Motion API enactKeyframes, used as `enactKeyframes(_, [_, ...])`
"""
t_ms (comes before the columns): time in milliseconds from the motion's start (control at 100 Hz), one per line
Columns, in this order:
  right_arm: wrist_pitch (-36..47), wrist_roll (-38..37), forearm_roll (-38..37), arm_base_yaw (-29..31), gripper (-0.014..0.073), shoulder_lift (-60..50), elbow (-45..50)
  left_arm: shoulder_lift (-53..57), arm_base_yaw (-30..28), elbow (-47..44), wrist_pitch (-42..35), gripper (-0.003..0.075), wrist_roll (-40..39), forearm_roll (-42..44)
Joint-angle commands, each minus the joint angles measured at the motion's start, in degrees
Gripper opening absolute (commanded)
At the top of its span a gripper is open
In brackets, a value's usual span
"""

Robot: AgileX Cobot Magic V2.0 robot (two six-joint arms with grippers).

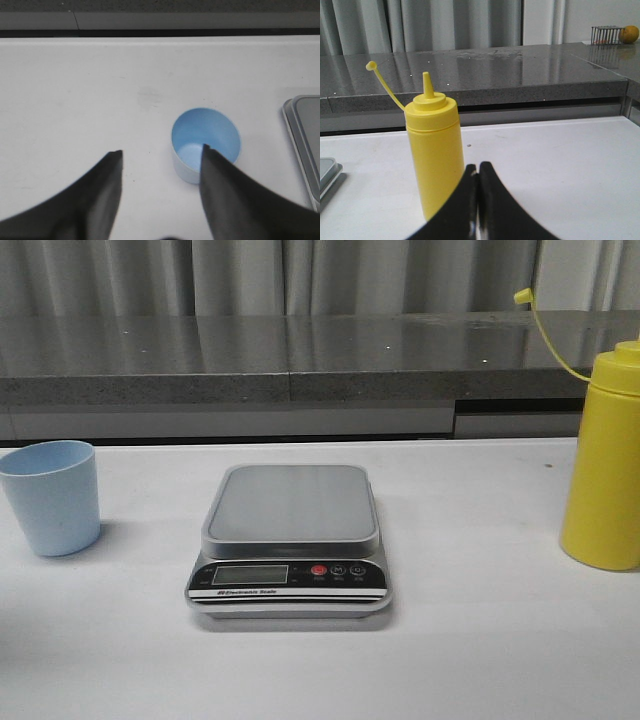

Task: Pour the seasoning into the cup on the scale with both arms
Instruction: 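Lower the left gripper onto the light blue cup and grasp it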

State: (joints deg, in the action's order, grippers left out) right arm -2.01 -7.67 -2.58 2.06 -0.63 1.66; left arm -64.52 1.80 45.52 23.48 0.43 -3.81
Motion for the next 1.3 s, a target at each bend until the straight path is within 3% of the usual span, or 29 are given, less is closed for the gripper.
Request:
enactKeyframes(0, [4.4,0.1,-0.7,0.3,-0.0058,-1.1,-1.1,-2.2,0.1,4.5,-2.6,0.055,-0.4,-1.0])
enactKeyframes(420, [4.4,0.1,-0.7,0.3,-0.0058,-1.1,-1.1,-20.1,0.1,21.6,19.0,0.0543,-0.4,-2.3])
enactKeyframes(890, [4.4,0.1,-0.7,0.3,-0.0058,-1.1,-1.1,-33.9,0.1,27.8,18.4,0.0543,-0.4,-2.3])
enactKeyframes(1290, [4.4,0.1,-0.7,0.3,-0.0058,-1.1,-1.1,-38.7,0.1,27.9,16.1,0.0529,-0.4,-2.3])
